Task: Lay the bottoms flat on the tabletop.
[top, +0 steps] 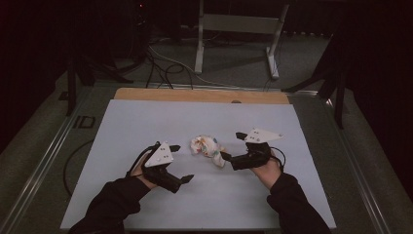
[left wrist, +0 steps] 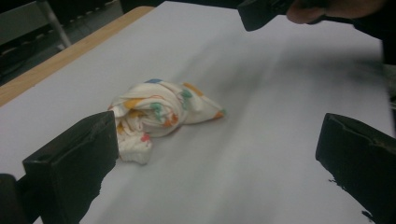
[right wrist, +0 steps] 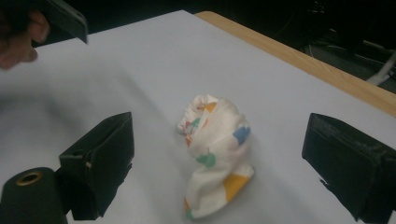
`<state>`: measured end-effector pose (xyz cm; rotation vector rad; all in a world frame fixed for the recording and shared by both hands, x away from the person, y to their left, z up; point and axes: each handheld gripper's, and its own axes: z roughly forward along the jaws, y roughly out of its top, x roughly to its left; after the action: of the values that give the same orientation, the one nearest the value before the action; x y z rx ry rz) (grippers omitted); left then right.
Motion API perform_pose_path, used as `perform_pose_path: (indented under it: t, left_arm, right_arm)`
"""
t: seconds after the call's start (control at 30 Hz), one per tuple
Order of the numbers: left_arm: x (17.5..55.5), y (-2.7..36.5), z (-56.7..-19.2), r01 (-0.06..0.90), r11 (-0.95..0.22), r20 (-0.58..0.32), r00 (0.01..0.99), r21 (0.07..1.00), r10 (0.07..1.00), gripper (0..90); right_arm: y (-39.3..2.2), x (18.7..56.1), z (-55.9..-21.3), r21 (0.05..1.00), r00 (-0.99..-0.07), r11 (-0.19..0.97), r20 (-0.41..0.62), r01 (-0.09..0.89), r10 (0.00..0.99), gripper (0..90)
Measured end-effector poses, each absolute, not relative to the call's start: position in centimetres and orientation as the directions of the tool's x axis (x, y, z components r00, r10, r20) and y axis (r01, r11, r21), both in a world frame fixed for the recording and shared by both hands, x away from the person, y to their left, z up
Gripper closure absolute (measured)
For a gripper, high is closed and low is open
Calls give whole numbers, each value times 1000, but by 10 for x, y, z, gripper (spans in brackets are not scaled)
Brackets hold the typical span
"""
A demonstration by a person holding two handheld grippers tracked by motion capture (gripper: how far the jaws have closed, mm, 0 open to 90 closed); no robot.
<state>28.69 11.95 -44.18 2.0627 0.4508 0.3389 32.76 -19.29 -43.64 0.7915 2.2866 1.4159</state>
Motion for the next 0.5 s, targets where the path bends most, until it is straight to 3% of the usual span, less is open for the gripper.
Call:
perform_pose_path:
  t: [0.2, 0.3, 0.37, 0.5]
  left_arm:
    - [303, 104, -458, 176, -493, 89, 880, 852, 467, 1]
    - [316, 95, -468, 242, -502, 63, 855, 830, 516, 5]
    - [318, 94, -470, 258, -493, 50, 848, 831, 527, 25]
    - [331, 85, -479, 274, -499, 40, 846, 822, 531, 63]
  right_arm:
    - [-185, 342, -445, 891, -755, 301, 67, 339, 653, 93]
    - [-178, 347, -452, 878, -737, 306, 76, 369, 672, 99]
    - [-175, 349, -457, 871, -732, 312, 76, 380, 677, 183]
    - [-171, 356, -465, 862, -711, 283, 118, 419, 694, 263]
